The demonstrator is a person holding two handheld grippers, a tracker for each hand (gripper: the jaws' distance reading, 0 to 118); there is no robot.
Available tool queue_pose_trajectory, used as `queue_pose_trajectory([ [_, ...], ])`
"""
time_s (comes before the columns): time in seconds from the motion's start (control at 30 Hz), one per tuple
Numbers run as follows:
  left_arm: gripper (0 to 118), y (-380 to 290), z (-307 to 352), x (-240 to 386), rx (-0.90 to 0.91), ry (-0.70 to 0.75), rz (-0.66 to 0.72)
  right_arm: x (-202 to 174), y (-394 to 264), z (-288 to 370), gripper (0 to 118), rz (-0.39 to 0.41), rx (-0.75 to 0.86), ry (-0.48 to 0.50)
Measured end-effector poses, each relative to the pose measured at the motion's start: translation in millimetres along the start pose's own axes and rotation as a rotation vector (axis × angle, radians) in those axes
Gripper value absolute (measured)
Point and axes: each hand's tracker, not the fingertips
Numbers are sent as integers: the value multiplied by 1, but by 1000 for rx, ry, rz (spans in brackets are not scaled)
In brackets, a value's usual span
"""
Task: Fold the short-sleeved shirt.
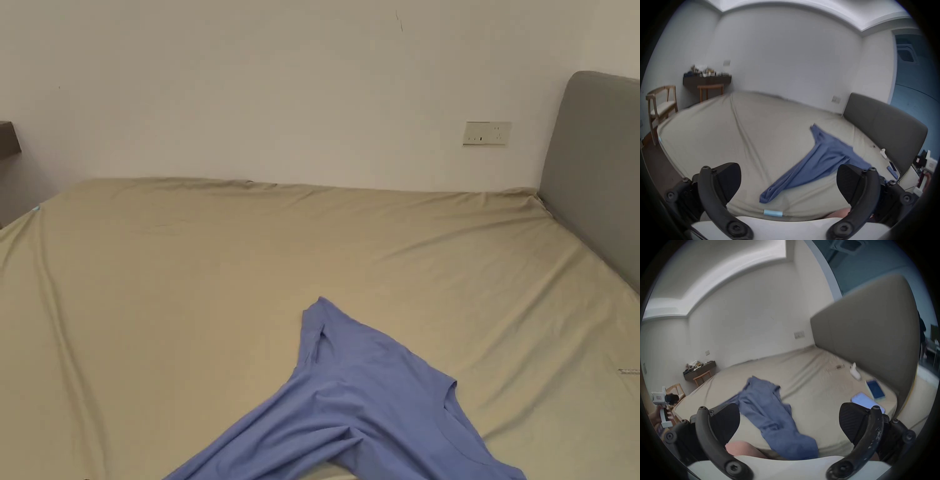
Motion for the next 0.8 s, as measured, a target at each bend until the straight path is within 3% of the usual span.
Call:
queue_pose_trajectory([
  [0.1,116,18,36,26,94,20,-39,-20,27,9,118,97,10,46],
  [0.13,103,21,48,36,120,33,-80,-34,31,8,107,124,28,64],
  [0.17,74,22,55,45,149,49,-121,-42,32,8,82,160,27,40],
  [0.2,15,22,59,55,149,80,-188,-51,29,6,21,197,28,1],
  [0.23,1,20,59,62,138,149,-224,-57,27,1,1,222,22,-33],
  [0.27,0,16,62,70,156,185,-229,-72,27,-2,1,204,16,-39],
  [0.33,0,10,66,63,201,68,-142,-79,23,-18,1,164,-41,101],
  [0.37,0,8,63,55,184,62,-99,-83,22,-26,1,153,-53,125],
  [0.5,0,7,57,52,149,91,-122,-111,42,-89,1,245,-95,246],
  [0.57,0,6,53,41,132,93,-110,-125,62,-139,1,236,-181,348],
  [0.73,0,0,35,15,86,120,-61,-167,92,-293,1,248,-307,450],
  [0.8,0,-5,25,8,71,134,-56,-181,100,-363,2,318,-394,484],
])
